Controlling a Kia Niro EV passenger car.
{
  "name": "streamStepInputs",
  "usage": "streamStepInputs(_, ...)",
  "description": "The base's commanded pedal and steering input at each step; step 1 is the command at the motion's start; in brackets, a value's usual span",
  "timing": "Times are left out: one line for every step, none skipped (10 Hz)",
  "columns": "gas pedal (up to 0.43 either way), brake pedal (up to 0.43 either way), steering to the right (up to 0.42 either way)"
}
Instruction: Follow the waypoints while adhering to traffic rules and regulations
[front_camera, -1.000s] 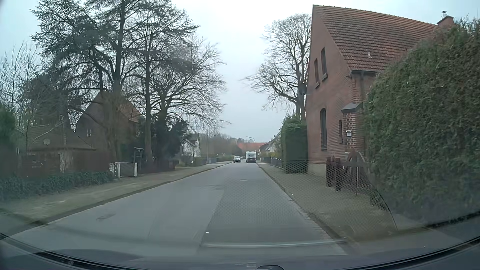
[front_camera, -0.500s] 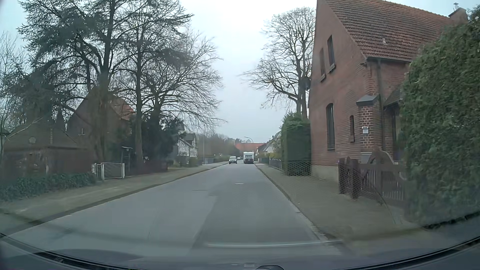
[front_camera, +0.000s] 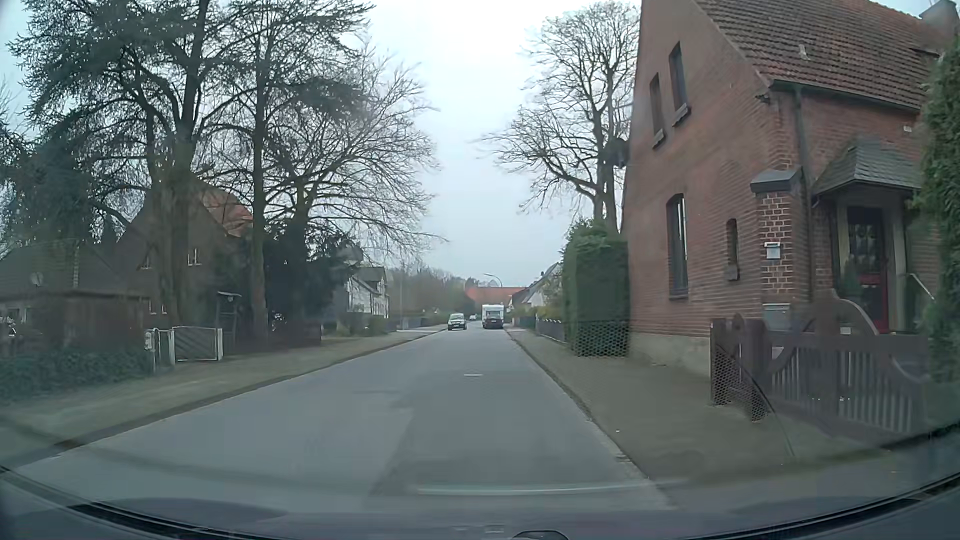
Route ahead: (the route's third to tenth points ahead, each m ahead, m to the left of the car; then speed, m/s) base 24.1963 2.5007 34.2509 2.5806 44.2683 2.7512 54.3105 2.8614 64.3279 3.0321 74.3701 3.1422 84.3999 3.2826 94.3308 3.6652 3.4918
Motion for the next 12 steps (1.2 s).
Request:
streamStepInputs(0.008, 0.000, 0.017)
streamStepInputs(0.000, 0.000, 0.016)
streamStepInputs(0.000, 0.000, 0.017)
streamStepInputs(0.000, 0.000, 0.016)
streamStepInputs(0.000, 0.000, 0.016)
streamStepInputs(0.000, 0.000, 0.016)
streamStepInputs(0.000, 0.000, 0.015)
streamStepInputs(0.000, 0.000, 0.013)
streamStepInputs(0.000, 0.000, 0.010)
streamStepInputs(0.000, 0.006, 0.008)
streamStepInputs(0.000, 0.043, 0.006)
streamStepInputs(0.000, 0.085, 0.003)
